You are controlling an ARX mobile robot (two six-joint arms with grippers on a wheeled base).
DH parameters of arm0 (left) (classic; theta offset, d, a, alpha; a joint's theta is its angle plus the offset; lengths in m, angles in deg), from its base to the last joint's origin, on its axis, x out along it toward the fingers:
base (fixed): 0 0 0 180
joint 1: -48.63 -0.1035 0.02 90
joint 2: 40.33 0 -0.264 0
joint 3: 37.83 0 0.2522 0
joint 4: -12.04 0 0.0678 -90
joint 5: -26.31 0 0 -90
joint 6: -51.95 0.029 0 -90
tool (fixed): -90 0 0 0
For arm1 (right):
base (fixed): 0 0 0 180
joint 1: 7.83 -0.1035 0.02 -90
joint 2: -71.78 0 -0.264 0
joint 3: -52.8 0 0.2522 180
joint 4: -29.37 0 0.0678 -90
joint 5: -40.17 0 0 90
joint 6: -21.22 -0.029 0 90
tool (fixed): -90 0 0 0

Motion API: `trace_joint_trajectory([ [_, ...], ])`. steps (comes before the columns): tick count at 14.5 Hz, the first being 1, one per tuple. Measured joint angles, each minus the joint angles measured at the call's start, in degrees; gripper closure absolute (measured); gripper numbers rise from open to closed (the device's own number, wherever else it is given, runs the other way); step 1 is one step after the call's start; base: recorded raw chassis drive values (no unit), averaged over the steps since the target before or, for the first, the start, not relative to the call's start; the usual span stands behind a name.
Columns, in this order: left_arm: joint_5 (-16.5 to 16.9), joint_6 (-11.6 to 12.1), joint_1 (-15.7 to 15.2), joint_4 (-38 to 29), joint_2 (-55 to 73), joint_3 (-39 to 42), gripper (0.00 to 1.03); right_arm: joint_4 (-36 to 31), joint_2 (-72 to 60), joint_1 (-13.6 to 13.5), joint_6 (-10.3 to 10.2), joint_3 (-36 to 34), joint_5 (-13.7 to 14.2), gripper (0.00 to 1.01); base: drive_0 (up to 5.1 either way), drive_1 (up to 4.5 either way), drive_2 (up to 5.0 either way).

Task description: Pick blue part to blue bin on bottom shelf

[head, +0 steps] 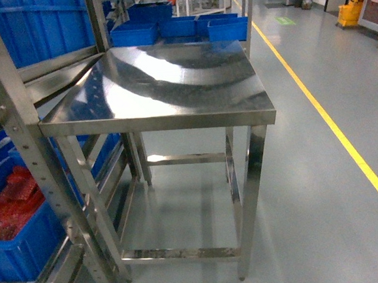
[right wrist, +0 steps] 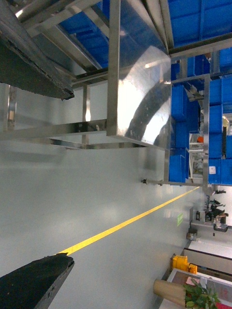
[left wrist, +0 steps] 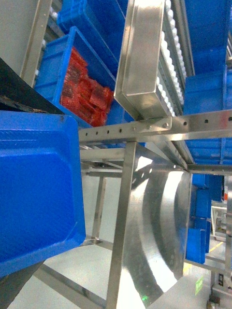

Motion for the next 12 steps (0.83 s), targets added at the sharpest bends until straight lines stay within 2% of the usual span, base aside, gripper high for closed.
trace_joint_trajectory([
  [3, 0.0, 0.0, 0.0, -0.1, -0.1, 0.0, 0.59, 0.0, 0.0, 0.0, 0.0, 0.0, 0.0, 0.03, 0.1, 4.36, -4.1],
  [7, 0.0, 0.0, 0.0, -0.1, 0.0, 0.0, 0.59, 0.0, 0.0, 0.0, 0.0, 0.0, 0.0, 0.03, 0.0, 0.00, 0.0],
  [12, 0.1, 0.0, 0.1, -0.1, 0.0, 0.0, 0.59, 0.1, 0.0, 0.0, 0.0, 0.0, 0.1, 0.03, -4.8, 2.65, 2.7],
])
